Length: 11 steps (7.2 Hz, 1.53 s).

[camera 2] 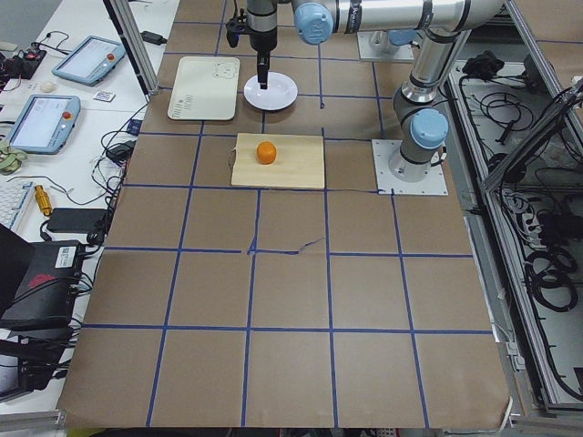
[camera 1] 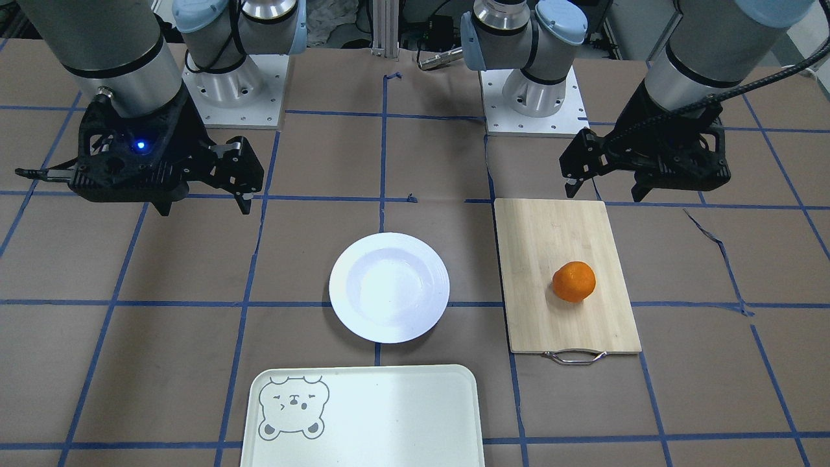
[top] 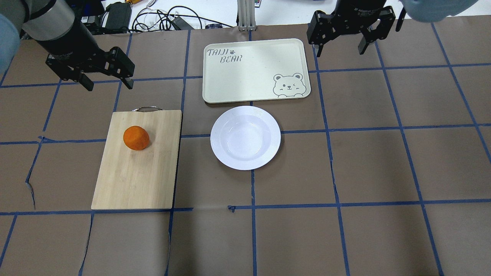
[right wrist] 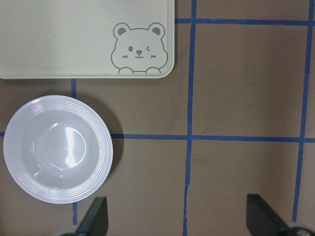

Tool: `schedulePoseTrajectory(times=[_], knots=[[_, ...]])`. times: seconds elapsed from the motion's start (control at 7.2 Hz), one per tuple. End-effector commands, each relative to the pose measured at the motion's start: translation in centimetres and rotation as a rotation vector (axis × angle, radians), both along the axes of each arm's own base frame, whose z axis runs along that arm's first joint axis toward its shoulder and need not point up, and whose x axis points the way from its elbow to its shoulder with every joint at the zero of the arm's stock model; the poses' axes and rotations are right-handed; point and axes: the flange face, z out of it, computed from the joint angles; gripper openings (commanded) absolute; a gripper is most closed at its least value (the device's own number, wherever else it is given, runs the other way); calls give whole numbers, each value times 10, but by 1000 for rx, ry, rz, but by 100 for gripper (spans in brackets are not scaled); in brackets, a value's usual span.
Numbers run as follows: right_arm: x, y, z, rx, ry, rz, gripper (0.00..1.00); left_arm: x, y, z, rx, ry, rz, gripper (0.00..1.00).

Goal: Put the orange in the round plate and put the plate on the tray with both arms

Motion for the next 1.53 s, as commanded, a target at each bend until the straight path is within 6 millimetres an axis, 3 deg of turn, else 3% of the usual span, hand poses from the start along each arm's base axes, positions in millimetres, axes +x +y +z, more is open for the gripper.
schedulePoseTrajectory(times=[0.0, 0.97, 1.39], knots=[[1, 0, -1, 1, -1, -2, 100, 0, 1, 0, 2, 2, 0, 100], [1, -1, -2, 3, -1, -3, 100, 0, 1, -2, 6, 0, 0, 100], [0, -2, -2, 3, 0, -5, 100, 17, -16, -56, 41, 4, -2, 100]])
